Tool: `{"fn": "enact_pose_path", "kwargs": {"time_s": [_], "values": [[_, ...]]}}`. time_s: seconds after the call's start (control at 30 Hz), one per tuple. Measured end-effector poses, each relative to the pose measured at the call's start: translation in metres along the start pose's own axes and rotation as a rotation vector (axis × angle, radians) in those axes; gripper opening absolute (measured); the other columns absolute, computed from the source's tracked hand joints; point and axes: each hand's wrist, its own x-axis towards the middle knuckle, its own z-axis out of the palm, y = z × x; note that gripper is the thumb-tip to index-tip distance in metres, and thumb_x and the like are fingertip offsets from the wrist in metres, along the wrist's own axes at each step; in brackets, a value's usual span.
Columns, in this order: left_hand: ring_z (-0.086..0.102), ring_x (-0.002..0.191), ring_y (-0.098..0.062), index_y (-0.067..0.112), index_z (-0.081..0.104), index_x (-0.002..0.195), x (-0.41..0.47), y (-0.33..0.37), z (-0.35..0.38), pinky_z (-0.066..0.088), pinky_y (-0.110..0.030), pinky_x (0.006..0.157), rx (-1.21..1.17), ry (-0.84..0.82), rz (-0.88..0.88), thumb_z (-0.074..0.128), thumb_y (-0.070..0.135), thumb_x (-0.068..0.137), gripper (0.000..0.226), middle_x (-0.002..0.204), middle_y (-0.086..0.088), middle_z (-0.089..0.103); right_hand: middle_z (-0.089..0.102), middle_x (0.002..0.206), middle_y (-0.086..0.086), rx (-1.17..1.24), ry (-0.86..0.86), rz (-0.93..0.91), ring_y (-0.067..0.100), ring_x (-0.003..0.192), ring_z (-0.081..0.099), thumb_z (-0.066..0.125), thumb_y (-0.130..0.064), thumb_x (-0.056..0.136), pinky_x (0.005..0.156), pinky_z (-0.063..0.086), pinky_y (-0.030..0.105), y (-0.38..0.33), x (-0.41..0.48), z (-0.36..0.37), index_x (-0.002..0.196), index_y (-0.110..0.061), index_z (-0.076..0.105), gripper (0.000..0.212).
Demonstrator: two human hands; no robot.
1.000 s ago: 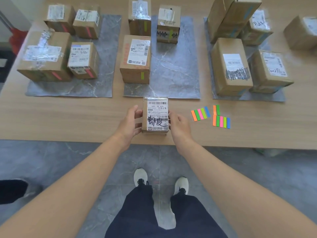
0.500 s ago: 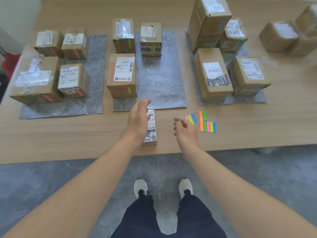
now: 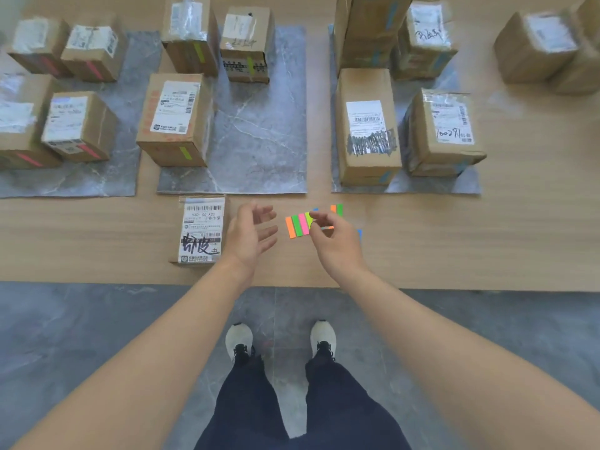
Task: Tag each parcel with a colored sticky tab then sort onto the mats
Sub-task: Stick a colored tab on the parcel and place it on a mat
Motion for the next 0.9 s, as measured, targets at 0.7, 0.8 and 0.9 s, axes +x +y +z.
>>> {"fn": "enact_pose_path", "kwargs": {"time_s": [0.7,0.8,0.9], "values": [[0.065,0.088,-0.021,0.015,0.063,0.103,0.033,-0.033,0.024,0.056,-0.04,0.084,0.287,-0.062,-0.052,0.046,0.015,0.101,0.018,0.107,-0.008,0.066,0.063,0.11,0.01,-0.81,-0.379,-0.288,0.03,0.102,0.061,0.088,-0.012,0.073,0.079,0.047,0.034,0.003,0.104,-0.006,0.107,-0.016,0.08,0.035],[0.064,0.083,-0.02,0.015,0.065,0.108,0.036,-0.033,0.021,0.055,-0.034,0.075,0.34,-0.102,-0.023,0.046,0.011,0.1,0.021,0.104,-0.007,0.065,0.064,0.107,0.01,-0.83,-0.401,-0.277,0.032,0.101,0.062,0.085,-0.01,0.074,0.076,0.047,0.034,-0.002,0.107,-0.007,0.104,-0.015,0.081,0.031],[0.063,0.081,-0.024,0.014,0.068,0.114,0.042,-0.035,0.015,0.054,-0.042,0.082,0.6,-0.178,0.123,0.048,0.01,0.096,0.028,0.098,-0.016,0.067,0.061,0.107,0.007,-0.871,-0.433,-0.308,0.031,0.103,0.061,0.082,-0.009,0.078,0.069,0.038,0.031,-0.005,0.106,-0.008,0.103,-0.014,0.08,0.026]]}}
